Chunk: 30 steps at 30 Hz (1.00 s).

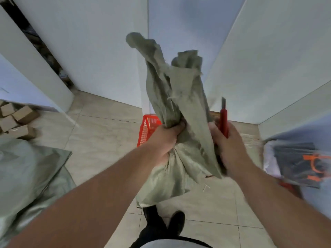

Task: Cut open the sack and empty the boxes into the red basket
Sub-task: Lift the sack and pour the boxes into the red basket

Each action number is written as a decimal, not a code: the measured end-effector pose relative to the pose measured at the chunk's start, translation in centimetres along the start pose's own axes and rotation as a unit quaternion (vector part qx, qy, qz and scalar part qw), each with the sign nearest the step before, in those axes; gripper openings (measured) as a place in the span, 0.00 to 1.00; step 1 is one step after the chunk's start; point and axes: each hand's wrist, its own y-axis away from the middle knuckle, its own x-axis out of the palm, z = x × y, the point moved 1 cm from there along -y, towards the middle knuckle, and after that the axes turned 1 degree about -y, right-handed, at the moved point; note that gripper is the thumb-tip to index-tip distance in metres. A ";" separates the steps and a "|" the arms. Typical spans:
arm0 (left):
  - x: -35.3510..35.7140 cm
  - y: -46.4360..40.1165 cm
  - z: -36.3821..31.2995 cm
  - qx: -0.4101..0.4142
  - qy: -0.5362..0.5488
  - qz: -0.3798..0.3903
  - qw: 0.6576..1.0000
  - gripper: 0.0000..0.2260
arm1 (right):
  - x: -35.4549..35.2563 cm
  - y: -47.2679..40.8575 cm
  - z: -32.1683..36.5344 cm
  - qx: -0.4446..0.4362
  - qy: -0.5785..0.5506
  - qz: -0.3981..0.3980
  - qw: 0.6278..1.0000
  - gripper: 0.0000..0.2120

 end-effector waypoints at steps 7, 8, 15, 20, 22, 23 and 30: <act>1.7 3.2 -2.3 0.106 -0.199 0.115 0.968 0.18 | 2.1 0.5 -4.5 0.083 -0.201 -0.005 0.976 0.11; -0.3 3.3 -2.0 0.155 -0.295 0.092 0.938 0.24 | 1.3 0.2 -4.1 0.101 -0.241 -0.009 0.965 0.12; -2.7 1.5 4.9 0.050 -0.571 0.008 0.819 0.37 | 3.2 1.4 0.1 0.213 -0.316 0.169 0.909 0.15; -0.3 0.6 3.6 0.081 -0.460 -0.036 0.884 0.17 | 5.5 0.4 2.7 0.180 -0.324 0.214 0.904 0.18; -0.4 -0.3 2.8 0.099 -0.394 -0.111 0.907 0.23 | 3.8 0.1 3.7 0.117 -0.325 0.225 0.911 0.17; -0.7 -0.9 2.3 0.087 -0.329 -0.146 0.929 0.24 | 2.4 0.1 3.8 0.086 -0.304 0.209 0.926 0.14; -0.2 -2.1 0.0 0.050 -0.190 -0.164 0.967 0.15 | -9.7 2.5 -9.6 0.156 -0.125 -0.282 0.939 0.05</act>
